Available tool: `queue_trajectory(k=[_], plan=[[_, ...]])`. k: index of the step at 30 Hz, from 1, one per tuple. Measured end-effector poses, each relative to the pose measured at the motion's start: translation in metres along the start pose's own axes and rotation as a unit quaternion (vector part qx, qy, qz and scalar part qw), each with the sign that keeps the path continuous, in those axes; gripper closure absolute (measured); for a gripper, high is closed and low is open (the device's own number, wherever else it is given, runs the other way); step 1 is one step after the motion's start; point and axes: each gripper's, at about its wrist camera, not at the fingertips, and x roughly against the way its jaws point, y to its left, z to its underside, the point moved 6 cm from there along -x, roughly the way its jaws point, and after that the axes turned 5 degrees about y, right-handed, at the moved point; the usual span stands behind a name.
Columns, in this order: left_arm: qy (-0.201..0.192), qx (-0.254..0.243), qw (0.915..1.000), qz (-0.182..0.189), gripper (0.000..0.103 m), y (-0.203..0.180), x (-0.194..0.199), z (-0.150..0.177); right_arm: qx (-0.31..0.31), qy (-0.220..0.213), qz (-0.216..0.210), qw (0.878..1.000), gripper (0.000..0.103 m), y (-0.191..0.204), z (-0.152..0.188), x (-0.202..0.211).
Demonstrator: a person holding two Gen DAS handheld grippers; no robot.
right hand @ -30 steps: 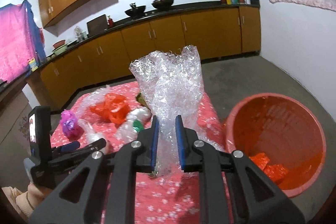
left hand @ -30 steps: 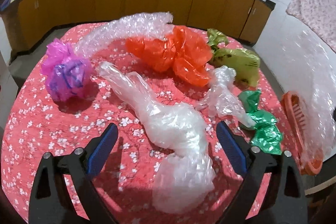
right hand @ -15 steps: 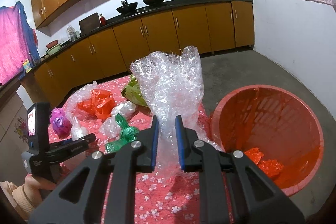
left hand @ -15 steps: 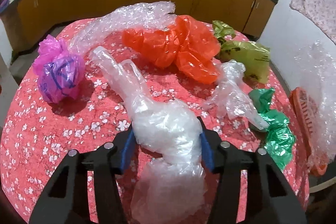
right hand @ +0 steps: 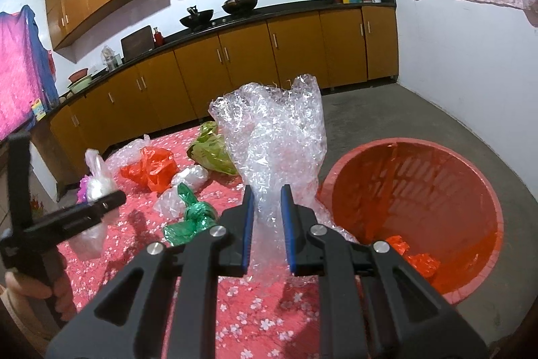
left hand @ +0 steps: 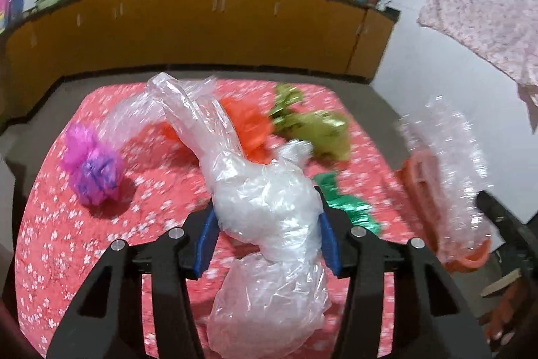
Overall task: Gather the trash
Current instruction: 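Carry the clear bag and bubble wrap toward the orange basket with both tools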
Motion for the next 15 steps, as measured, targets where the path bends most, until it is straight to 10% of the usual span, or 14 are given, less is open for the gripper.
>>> queue_trajectory(k=[15], plan=[[-0.022, -0.093, 0.9925, 0.076, 0.051, -0.086, 0.013, -0.011, -0.038, -0.013, 0.028, 0.999, 0.086, -0.048, 0.009, 0.024]])
